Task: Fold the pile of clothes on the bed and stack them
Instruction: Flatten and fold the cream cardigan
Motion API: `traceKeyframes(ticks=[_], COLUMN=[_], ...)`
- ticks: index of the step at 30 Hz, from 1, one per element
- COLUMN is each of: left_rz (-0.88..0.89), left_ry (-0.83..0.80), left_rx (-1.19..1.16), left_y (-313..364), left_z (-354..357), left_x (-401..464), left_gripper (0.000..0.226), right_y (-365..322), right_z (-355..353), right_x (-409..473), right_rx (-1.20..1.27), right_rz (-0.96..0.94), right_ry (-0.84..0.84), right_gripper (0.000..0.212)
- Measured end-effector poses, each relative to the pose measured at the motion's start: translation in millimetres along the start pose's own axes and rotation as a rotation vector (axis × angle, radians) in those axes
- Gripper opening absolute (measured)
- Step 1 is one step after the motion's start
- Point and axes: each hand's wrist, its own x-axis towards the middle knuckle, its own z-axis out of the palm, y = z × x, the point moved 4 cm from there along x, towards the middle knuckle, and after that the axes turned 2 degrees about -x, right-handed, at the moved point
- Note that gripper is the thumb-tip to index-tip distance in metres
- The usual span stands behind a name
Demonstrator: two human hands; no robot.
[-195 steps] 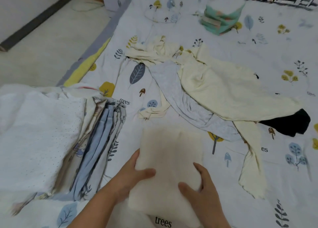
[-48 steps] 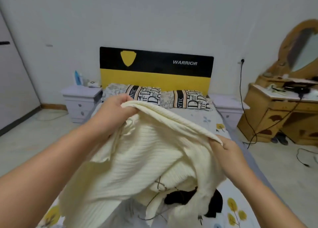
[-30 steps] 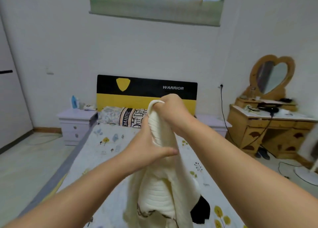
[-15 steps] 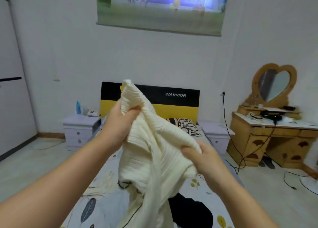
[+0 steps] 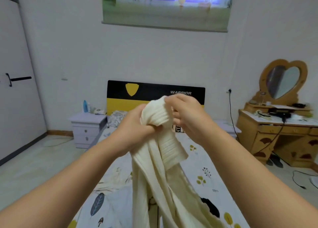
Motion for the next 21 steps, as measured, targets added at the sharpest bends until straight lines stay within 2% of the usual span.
traceKeyframes(ticks=[1,3,4,7,11,12,15,17,21], left_rz=[-0.006,-0.03,-0.042,-0.052,-0.09,-0.115,-0.22,-0.284,-0.29], left_ry=[0.027,0.071,0.093,0.161,0.282,0.327,0.455,0.475,0.429], left_rx=[-0.024,-0.108,-0.168,-0.291,-0.32,-0.338,-0.369,-0.342,-0.059], left_y=[-3.0,-9.8,-12.8,-17.9,-25.2,-30.1,-51.6,-67.1,-88.8], left_z=[-3.5,-8.5,-10.0,-10.7,-20.6,-27.1,-53.9,-71.6,-100.4], left_x=[1.6,0.3,0.8,2.3,6.5,7.1,4.7,-1.2,-16.6], left_gripper=[0.046,0.039,0.035,0.026,0.014,0.013,0.009,0.004,0.007], right_y=[11.2,46.0,67.4,133.5,181.6,186.2,187.1,175.4,142.0], right_z=[-7.0,-13.9,-10.7,11.3,8.2,-2.1,-43.4,-66.3,-93.7], right_x=[-6.7,-29.6,-45.0,-87.2,-99.8,-98.1,-90.6,-83.7,-68.2], right_rx=[0.005,-0.178,-0.278,-0.51,-0.802,-0.815,-0.745,-0.669,-0.627], right_rz=[0.014,0.098,0.164,0.362,0.408,0.42,0.452,0.457,0.397], right_ry=[-0.027,-0.098,-0.155,-0.294,-0.272,-0.251,-0.115,-0.011,0.072], right_gripper=[0.029,0.059,0.066,0.058,0.01,0.008,0.028,0.038,0.03])
